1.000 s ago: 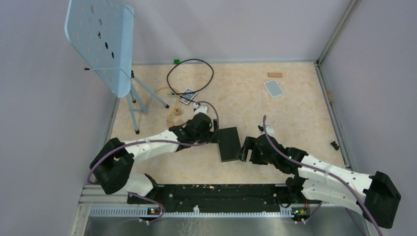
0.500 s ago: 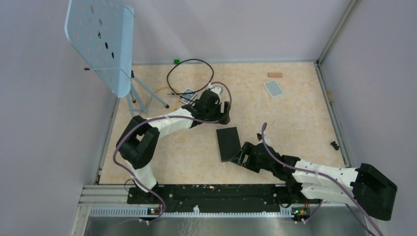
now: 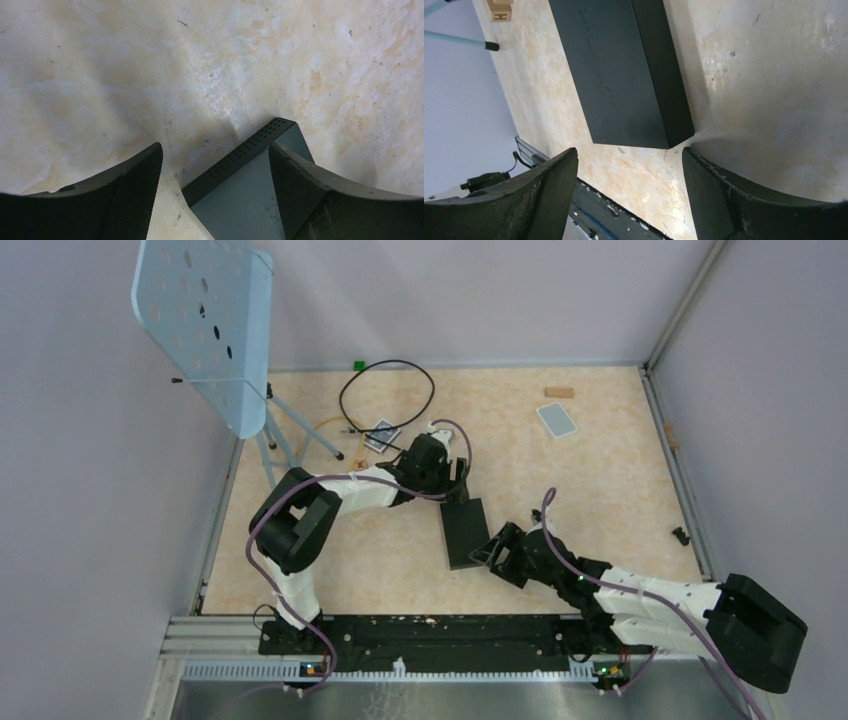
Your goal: Insert the plug into the switch port
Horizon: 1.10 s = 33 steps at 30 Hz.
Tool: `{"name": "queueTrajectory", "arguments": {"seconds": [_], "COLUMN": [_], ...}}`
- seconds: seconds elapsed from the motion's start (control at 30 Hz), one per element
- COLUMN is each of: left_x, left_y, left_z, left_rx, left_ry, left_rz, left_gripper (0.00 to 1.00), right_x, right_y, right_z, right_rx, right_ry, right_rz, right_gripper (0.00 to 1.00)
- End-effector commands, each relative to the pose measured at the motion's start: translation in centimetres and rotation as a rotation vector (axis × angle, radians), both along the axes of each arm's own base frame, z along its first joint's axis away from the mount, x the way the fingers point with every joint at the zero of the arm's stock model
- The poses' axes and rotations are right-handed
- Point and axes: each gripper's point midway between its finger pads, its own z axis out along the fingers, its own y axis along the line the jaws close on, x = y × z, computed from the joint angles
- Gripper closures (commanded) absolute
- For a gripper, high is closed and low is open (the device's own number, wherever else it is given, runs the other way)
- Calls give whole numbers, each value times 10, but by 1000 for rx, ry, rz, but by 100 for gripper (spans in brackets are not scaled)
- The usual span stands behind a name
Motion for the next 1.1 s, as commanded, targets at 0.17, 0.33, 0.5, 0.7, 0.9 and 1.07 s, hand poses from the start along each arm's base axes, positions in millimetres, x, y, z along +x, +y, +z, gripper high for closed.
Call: {"name": "queueTrajectory", "arguments": {"seconds": [0.17,0.33,0.5,0.7,0.9,1.07], "left_x": [-35,-56,-79,-103,-117,-129], "left_y": [-5,12,28,43,47,44], "left_z": [-14,-17,-26,-27,-24,-20], "left_rx": [-33,-41,-51,-51,-37,-34], "left_ry": [59,75,109,121,109,105], "left_rz": [-59,-31,-13,3,-4,-20], "left_gripper": [21,21,21,21,20,20], "right_x": [14,25,42,62,74,88], "right_y": [-4,-6,-9,-7,7,20], "right_z": [-10,-11,-5,0,3,4], "right_rx": [-6,9,-48,-72,-68,-93], "right_ry": [17,24,-7,-21,-13,-14], "right_rz": [-43,-54,-49,-47,-8,28], "right_gripper": [24,24,24,24,25,25]}}
